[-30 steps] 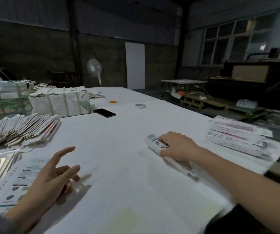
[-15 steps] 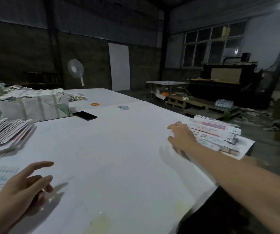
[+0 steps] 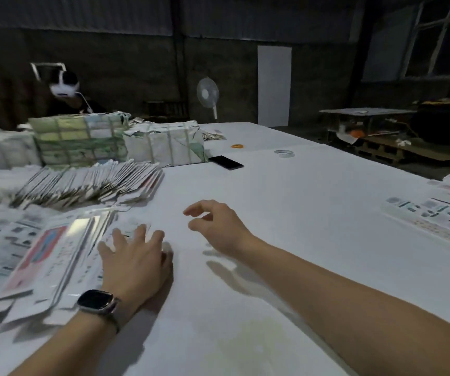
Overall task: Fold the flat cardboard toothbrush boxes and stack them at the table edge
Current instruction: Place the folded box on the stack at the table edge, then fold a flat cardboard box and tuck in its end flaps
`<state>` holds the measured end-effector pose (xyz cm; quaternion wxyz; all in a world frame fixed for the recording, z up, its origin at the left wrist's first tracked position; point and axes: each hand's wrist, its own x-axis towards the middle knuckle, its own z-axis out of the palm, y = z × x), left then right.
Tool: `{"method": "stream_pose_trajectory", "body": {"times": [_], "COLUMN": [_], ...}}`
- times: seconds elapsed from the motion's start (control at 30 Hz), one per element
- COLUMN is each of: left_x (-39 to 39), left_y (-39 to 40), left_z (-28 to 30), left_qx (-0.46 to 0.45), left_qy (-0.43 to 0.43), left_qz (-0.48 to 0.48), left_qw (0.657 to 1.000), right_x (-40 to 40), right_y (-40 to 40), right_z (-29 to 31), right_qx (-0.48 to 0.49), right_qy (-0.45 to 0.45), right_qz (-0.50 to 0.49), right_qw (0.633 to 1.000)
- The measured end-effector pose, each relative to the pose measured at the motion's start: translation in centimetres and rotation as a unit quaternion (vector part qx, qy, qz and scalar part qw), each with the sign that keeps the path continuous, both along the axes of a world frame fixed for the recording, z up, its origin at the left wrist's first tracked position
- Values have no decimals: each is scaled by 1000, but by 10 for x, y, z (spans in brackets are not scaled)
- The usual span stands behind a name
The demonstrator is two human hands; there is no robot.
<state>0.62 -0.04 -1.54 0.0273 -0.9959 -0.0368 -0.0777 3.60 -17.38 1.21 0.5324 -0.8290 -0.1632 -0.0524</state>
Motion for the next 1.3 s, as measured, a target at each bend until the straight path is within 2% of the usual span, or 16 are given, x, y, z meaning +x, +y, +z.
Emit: {"method": "stream_pose_trajectory", "body": {"times": [0.13, 0.27, 0.33, 0.53, 0.77, 0.9, 1.0, 1.13, 1.2, 1.3], "left_x": [-1, 0, 1, 4, -7, -8, -8, -6, -5, -3], "left_y": [10, 16, 19, 25, 9, 13, 23, 22, 13, -4], "left_z": [4, 10, 14, 16, 24, 37, 53, 62, 54, 33], "left_qx": [-20, -6, -8, -60, 21, 4, -90, -259, -357, -534], "left_qy": [17, 23, 27, 25, -47, -119, -211, -313, -308, -238], "left_qz": [15, -6, -15, -46, -80, -113, -131, -168, -183, -174], "left_qw": [1000, 1000, 1000, 997, 995, 986, 965, 898, 863, 792], "right_x": [1, 4, 4, 4, 8, 11, 11, 8, 6, 3], "right_y": [10, 5, 4, 7, 8, 7, 9, 10, 11, 11], "right_z": [-25, -26, -25, -25, -28, -30, -32, -30, -27, -25], "right_qx": [71, 175, 196, 177, 153, 142, 140, 159, 168, 164], "right_qy": [29, 87, 97, 89, 68, 67, 73, 65, 58, 64], "right_qz": [-12, -1, -14, -9, -3, 2, 17, 33, 43, 47], "right_qw": [997, 981, 976, 980, 986, 988, 987, 985, 983, 983]}}
